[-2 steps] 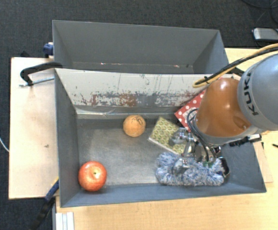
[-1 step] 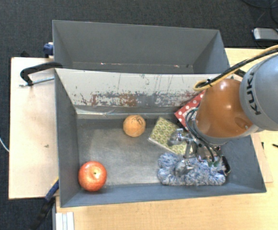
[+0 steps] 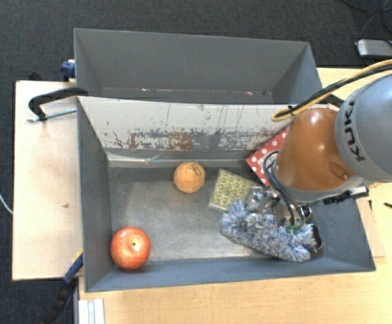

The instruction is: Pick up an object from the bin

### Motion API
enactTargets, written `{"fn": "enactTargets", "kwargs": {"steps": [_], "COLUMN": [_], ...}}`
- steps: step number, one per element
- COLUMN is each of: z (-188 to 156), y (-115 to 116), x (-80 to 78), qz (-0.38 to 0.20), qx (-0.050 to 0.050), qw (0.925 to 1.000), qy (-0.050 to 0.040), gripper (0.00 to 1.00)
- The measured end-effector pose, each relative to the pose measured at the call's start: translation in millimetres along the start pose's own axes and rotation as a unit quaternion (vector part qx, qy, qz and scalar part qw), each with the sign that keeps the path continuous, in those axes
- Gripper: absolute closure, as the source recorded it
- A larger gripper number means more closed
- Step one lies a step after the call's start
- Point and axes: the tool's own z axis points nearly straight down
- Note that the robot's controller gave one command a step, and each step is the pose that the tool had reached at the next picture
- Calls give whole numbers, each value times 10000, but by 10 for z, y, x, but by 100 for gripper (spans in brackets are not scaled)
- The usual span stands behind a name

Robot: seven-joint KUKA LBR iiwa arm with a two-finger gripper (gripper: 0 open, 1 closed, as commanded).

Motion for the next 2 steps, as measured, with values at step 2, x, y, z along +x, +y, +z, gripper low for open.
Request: {"fn": "enactTargets", "kwargs": {"steps": [2], "z": [-27], "y": [1], "x": [8], "qz": [0], "qx": [0], "qw": [10000], "qy": [11], "gripper": [100]}}
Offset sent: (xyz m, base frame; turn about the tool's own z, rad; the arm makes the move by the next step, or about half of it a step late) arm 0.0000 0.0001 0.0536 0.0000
